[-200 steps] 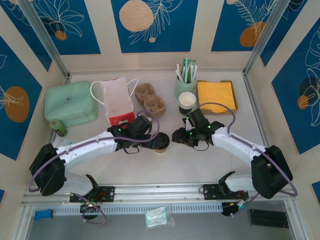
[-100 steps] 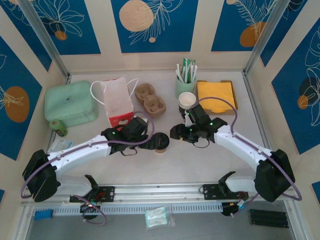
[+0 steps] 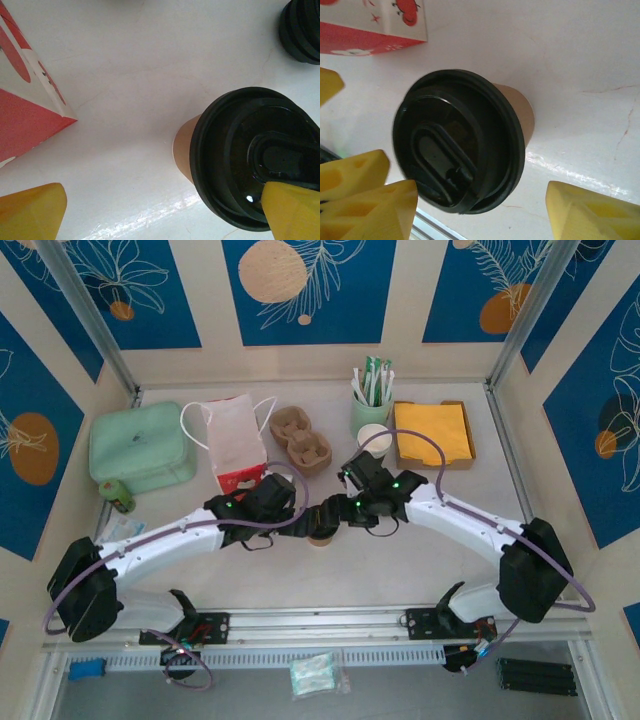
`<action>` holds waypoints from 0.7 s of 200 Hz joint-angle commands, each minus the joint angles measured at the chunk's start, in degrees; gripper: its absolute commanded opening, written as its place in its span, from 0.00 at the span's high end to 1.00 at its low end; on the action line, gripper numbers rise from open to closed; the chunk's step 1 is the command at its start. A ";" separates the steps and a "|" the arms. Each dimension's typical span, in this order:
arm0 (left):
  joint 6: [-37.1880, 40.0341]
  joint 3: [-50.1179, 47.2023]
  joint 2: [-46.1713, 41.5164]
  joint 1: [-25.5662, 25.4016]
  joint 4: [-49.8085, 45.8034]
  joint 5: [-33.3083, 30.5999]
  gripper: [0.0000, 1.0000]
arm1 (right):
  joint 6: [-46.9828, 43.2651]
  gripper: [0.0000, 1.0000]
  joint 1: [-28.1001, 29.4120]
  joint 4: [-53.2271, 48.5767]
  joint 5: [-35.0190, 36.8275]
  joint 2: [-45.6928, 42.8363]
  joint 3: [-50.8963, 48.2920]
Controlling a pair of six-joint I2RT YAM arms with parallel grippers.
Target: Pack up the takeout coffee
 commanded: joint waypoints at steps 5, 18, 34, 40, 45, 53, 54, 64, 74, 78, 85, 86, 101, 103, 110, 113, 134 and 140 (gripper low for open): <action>0.99 -0.97 0.35 0.78 0.38 -1.25 0.00 | -1.54 0.32 0.37 -1.97 2.73 2.01 1.14; 1.03 -1.54 0.61 0.81 0.55 -1.20 0.01 | -1.66 0.33 0.43 -1.97 3.52 3.08 0.48; 0.83 -2.69 0.88 0.87 1.09 -1.05 0.01 | -1.49 0.33 0.44 -1.73 4.13 3.80 -0.73; 0.57 -3.17 0.88 0.82 1.45 -0.95 0.00 | -1.39 0.34 0.45 -1.56 4.21 3.95 -1.23; 0.47 -3.65 0.86 0.87 1.71 -0.83 0.01 | -1.25 0.34 0.51 -1.45 4.25 4.05 -1.62; 0.15 -4.38 0.80 0.86 2.09 -0.72 0.01 | -0.99 0.34 0.54 -1.14 4.30 4.07 -2.22; 0.12 -4.51 0.80 0.87 2.09 -0.69 0.01 | -0.97 0.34 0.59 -1.12 4.30 4.07 -2.26; -0.22 -5.50 0.75 0.86 2.42 -0.58 0.01 | -0.64 0.34 0.80 -1.03 4.34 4.00 -2.72; -0.59 -6.41 0.54 0.87 2.77 -0.51 0.01 | -0.40 0.34 0.99 -0.92 4.34 3.85 -3.03; -0.71 -6.69 0.43 0.85 2.88 -0.45 0.01 | -0.41 0.34 1.08 -1.02 4.34 3.73 -3.09; -0.87 -7.05 0.30 0.89 3.06 -0.28 0.01 | -0.31 0.34 1.21 -1.09 4.30 3.64 -2.94; -0.91 -7.08 0.29 0.88 3.14 -0.26 0.01 | -0.32 0.34 1.23 -1.09 4.30 3.63 -2.93; -0.97 -7.08 -0.34 0.80 3.10 -0.11 0.01 | -0.50 0.34 1.51 -1.61 4.07 3.44 -2.13; -0.92 -6.97 -0.52 0.80 3.00 -0.14 0.01 | -0.54 0.34 1.53 -1.62 4.00 3.35 -1.97; -0.72 -6.56 -0.93 0.85 2.89 -0.10 0.00 | -0.76 0.34 1.51 -1.93 3.95 3.25 -1.35; -0.63 -6.36 -1.05 0.86 2.80 -0.06 0.01 | -0.81 0.34 1.51 -2.08 3.79 3.19 -1.03; 0.38 -3.91 -1.88 0.82 1.34 0.50 0.01 | -1.85 0.31 1.53 -3.10 3.54 2.08 1.40; 0.69 -3.09 -2.03 0.81 0.98 0.76 0.01 | -2.22 0.30 1.51 -3.41 3.63 1.67 2.15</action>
